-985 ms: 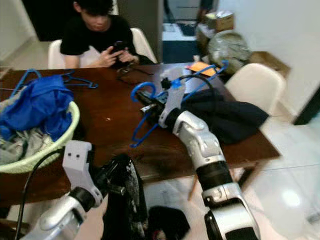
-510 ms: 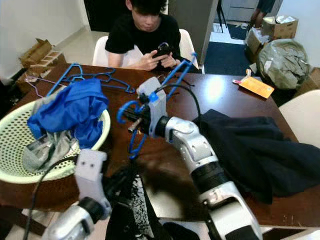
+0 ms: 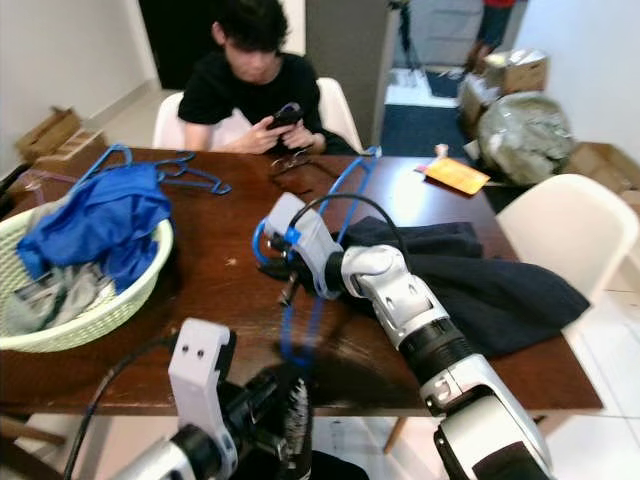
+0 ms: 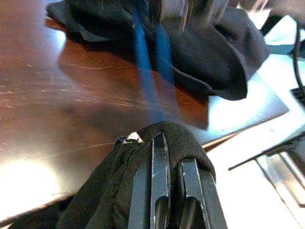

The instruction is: Hang hanger

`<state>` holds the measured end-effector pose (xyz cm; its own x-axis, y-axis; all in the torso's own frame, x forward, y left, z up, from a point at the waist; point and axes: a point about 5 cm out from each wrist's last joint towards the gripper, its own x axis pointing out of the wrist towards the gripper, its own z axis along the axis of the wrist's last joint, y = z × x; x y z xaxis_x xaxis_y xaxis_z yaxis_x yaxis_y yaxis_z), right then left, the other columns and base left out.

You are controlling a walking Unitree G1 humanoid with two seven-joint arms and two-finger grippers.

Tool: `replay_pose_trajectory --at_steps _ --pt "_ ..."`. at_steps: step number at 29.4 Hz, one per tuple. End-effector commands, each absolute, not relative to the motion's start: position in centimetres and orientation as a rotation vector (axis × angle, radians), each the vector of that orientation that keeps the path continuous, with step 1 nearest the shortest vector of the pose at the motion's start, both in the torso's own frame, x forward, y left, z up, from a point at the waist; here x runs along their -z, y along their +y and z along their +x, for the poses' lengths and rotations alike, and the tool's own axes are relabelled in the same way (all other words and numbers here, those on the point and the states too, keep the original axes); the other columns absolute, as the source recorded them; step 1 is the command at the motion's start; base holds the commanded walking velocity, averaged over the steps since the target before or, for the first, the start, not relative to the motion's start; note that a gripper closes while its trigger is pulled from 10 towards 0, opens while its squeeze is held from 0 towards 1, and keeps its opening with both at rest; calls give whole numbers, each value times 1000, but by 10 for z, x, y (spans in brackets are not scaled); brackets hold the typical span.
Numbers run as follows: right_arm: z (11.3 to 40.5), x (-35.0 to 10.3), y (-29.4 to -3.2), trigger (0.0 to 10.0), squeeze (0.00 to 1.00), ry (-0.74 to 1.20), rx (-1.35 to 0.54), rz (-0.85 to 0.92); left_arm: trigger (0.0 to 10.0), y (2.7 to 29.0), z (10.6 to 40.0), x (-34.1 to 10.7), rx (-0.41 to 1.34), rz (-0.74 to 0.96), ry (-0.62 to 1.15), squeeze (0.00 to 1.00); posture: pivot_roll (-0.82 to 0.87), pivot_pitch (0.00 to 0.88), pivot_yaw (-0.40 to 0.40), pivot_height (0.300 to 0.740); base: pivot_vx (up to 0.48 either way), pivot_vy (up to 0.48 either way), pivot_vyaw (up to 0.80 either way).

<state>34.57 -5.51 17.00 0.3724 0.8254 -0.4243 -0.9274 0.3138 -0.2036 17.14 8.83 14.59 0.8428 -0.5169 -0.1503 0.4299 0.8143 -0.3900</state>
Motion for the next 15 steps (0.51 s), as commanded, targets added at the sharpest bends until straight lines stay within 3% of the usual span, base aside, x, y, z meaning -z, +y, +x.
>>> replay_pose_trajectory --at_steps 1,2,3,5,15 --pt "343 -165 -52 10000 0 289 -1197 -459 10000 91 170 -151 509 -394 230 0 174 50 -78 735 0 0 0" --pt "343 -165 -51 10000 812 294 -1212 -450 10000 100 169 -146 477 -433 230 0 173 52 -80 735 0 0 0" --pt "343 -165 -50 10000 1000 297 -1224 -443 10000 108 168 -143 451 -462 221 0 173 52 -80 735 0 0 0" --pt "342 -165 -46 10000 1000 300 -1248 -425 10000 114 168 -143 434 -537 174 0 175 52 -83 735 0 0 0" --pt "346 -172 -31 10000 1000 191 -1194 -435 10000 112 166 -148 475 -569 142 0 179 46 -85 735 0 0 0"
